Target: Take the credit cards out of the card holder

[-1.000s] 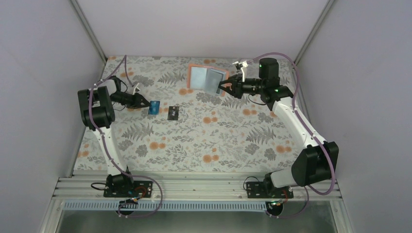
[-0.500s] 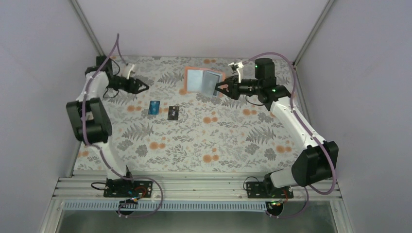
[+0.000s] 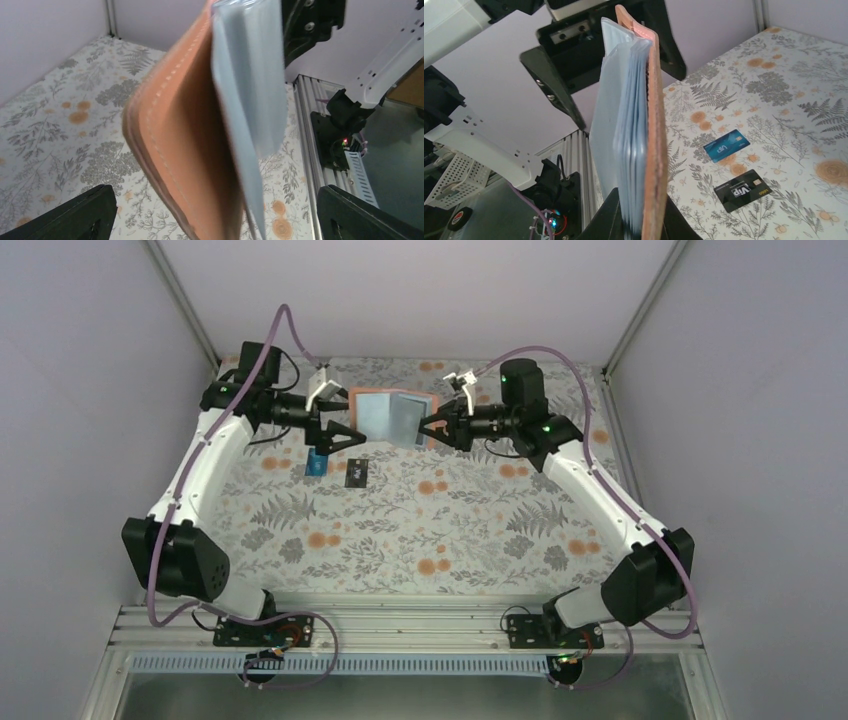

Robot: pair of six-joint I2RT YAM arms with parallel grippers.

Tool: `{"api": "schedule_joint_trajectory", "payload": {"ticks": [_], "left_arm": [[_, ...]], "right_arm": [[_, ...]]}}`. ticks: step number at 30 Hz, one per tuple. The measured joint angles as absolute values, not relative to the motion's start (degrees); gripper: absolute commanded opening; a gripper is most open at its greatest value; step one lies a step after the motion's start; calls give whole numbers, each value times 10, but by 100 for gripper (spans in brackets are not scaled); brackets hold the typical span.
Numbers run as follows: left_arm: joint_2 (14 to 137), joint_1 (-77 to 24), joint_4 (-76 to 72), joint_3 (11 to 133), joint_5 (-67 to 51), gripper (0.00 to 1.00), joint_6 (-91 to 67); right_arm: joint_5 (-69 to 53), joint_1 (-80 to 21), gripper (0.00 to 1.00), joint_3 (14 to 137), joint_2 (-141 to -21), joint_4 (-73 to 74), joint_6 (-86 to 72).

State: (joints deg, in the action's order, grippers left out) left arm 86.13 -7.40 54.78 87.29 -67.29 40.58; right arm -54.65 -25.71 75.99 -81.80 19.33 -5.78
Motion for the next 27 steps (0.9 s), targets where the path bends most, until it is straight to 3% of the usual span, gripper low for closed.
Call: {"api": "schedule_joint_trajectory", "payload": {"ticks": [5, 6, 7, 9, 10, 13, 17, 25, 27], "left_arm": [[872, -100, 511, 866, -638, 100, 369], [876, -104, 511, 870, -641, 90, 366], [881, -109, 513, 875, -646, 69, 364], [894, -115, 530, 896, -666, 19, 367], [901, -118, 542, 910, -677, 6, 370], [922, -122, 572, 944, -701, 2, 381], [919, -125, 579, 935, -712, 2, 378], [868, -167, 540, 893, -680, 2, 343], [865, -169, 540, 899, -681, 2, 340]], "right_arm": [[-550, -270, 4, 760, -818, 195, -46], [-550, -272, 4, 760, -818, 197, -43], [-551, -273, 4, 760, -818, 199, -39], [-551, -274, 4, 760, -818, 202, -34], [-551, -274, 4, 760, -818, 204, -32], [-551, -274, 10, 760, -818, 205, -24], [-546, -275, 34, 760, -817, 208, -18], [-484, -299, 62, 760, -817, 144, -70], [-480, -312, 74, 761, -818, 126, -76]]}}
